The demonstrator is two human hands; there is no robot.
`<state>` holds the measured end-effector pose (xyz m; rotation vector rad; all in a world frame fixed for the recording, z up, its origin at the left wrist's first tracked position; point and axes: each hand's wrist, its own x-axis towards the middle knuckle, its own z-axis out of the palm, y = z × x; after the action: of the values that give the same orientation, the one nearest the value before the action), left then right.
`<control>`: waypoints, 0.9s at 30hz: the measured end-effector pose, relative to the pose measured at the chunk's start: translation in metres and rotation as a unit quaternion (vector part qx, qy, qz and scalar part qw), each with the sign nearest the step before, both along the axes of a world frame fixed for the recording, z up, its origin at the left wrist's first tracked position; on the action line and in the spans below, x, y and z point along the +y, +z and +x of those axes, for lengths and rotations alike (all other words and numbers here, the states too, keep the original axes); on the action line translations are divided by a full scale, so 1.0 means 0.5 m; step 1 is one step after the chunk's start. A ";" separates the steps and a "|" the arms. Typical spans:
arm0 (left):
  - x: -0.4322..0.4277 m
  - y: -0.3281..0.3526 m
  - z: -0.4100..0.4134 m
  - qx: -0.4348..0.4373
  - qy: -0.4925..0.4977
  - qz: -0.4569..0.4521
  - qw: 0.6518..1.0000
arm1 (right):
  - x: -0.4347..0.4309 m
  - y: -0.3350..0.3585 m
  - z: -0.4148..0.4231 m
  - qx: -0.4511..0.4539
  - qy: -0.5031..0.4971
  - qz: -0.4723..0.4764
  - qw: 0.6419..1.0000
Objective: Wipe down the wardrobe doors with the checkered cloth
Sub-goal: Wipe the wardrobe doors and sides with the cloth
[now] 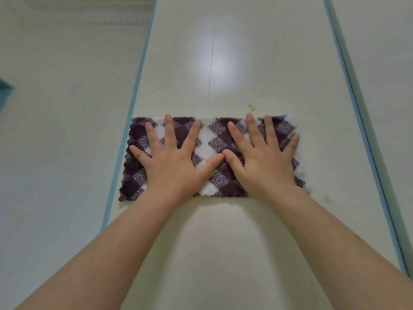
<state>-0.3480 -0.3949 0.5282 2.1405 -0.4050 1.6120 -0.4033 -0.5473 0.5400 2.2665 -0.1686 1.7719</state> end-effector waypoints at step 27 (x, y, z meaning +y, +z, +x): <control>-0.184 0.221 -0.062 -0.071 -0.006 0.025 0.997 | -0.195 0.216 -0.068 -0.055 -0.005 0.021 0.998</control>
<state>-0.3790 -0.4869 0.6389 2.0609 -0.5059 1.7707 -0.4372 -0.6450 0.6482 2.1942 -0.2398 1.9071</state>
